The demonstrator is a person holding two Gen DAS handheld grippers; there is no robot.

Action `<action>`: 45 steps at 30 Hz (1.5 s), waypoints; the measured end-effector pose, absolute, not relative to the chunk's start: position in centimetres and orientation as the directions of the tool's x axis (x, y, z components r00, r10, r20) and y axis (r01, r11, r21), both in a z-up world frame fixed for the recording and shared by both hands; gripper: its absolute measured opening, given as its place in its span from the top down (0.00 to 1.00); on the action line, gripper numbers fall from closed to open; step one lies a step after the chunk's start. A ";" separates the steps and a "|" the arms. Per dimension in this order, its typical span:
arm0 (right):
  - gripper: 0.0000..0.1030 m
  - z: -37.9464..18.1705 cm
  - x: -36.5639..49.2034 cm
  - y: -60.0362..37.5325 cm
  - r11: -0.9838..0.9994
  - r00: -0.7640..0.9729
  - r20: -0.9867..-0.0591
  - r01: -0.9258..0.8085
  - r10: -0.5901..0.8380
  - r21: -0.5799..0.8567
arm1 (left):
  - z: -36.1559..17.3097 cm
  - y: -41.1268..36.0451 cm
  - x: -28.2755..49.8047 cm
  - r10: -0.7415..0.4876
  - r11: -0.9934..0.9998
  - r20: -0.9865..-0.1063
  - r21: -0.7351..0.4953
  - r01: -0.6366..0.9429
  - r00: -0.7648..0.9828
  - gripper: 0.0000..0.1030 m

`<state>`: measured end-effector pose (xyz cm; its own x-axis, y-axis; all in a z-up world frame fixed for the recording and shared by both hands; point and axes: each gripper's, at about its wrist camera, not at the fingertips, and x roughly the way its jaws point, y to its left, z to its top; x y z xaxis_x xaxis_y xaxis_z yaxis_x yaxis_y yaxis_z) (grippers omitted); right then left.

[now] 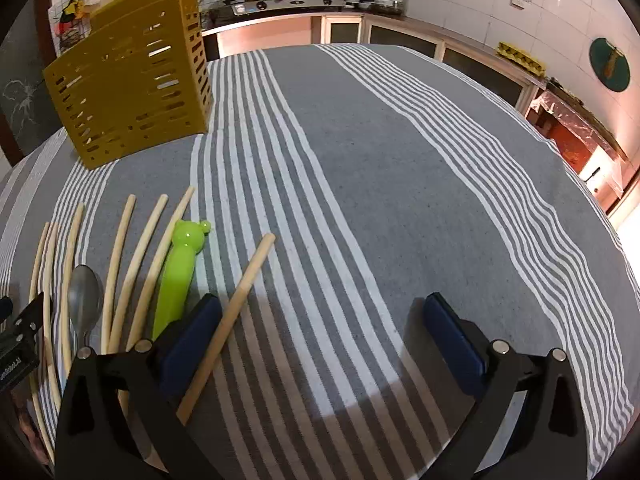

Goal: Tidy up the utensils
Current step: 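Close the left gripper on a wooden chopstick while the right gripper grasps another chopstick, then lift both held chopsticks upright and lower them into the yellow slotted holder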

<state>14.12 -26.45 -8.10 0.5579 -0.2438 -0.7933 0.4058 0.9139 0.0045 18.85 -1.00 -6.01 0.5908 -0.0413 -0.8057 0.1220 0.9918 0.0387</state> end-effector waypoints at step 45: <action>0.89 -5.8 16.8 -24.5 0.971 0.649 -0.758 0.217 -0.063 0.105 | -4.4 -2.5 20.6 -0.158 0.986 -0.822 -0.103 0.130 0.547 0.96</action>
